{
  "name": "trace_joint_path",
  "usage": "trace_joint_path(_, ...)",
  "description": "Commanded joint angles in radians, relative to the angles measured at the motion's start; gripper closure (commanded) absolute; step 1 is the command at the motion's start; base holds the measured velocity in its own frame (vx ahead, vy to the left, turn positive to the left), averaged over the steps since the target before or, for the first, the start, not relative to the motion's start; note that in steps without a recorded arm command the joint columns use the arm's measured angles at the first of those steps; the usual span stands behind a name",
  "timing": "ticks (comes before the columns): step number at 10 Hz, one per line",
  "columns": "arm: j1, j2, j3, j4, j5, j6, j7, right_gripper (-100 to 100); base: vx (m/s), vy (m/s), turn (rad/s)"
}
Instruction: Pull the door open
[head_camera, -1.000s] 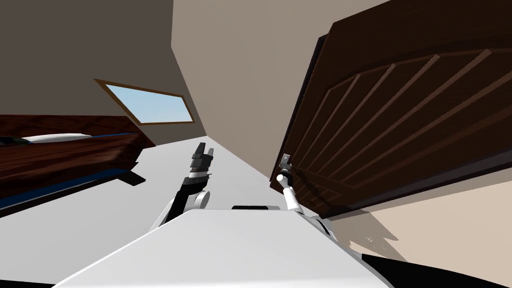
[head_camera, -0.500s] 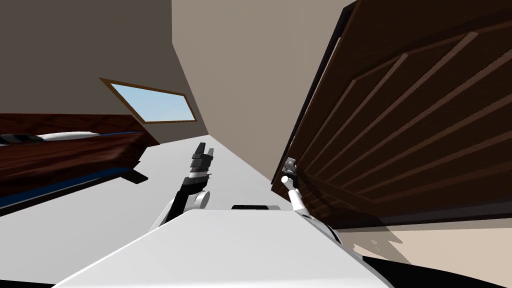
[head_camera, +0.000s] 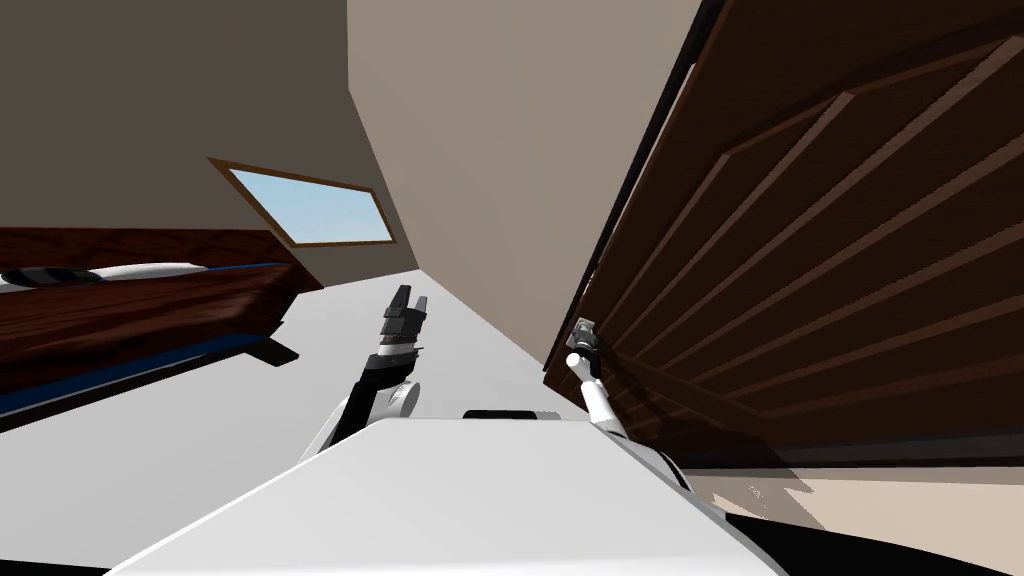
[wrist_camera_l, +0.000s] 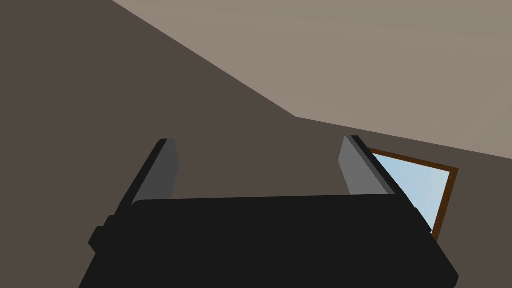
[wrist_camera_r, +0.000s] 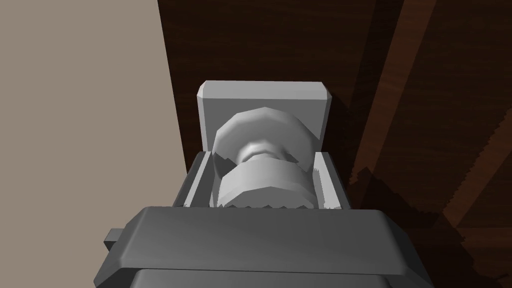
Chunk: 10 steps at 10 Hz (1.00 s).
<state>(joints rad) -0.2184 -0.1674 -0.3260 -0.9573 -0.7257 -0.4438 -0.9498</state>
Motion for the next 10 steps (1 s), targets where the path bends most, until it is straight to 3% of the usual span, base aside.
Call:
trace_joint_path(1,-0.001,0.002,0.001,0.0,0.0,0.0,0.0,100,-0.012,-0.003,0.016)
trace_joint_path(4,-0.001,0.002,0.001,0.0,0.0,0.0,0.0,100,0.0,0.0,0.0)
trace_joint_path(5,0.009,-0.012,0.02,-0.007,-0.001,0.007,-0.022,100,-0.165,-0.024,0.172)
trace_joint_path(10,0.041,-0.055,0.086,-0.033,-0.006,0.028,-0.102,100,-0.278,-0.046,0.195)
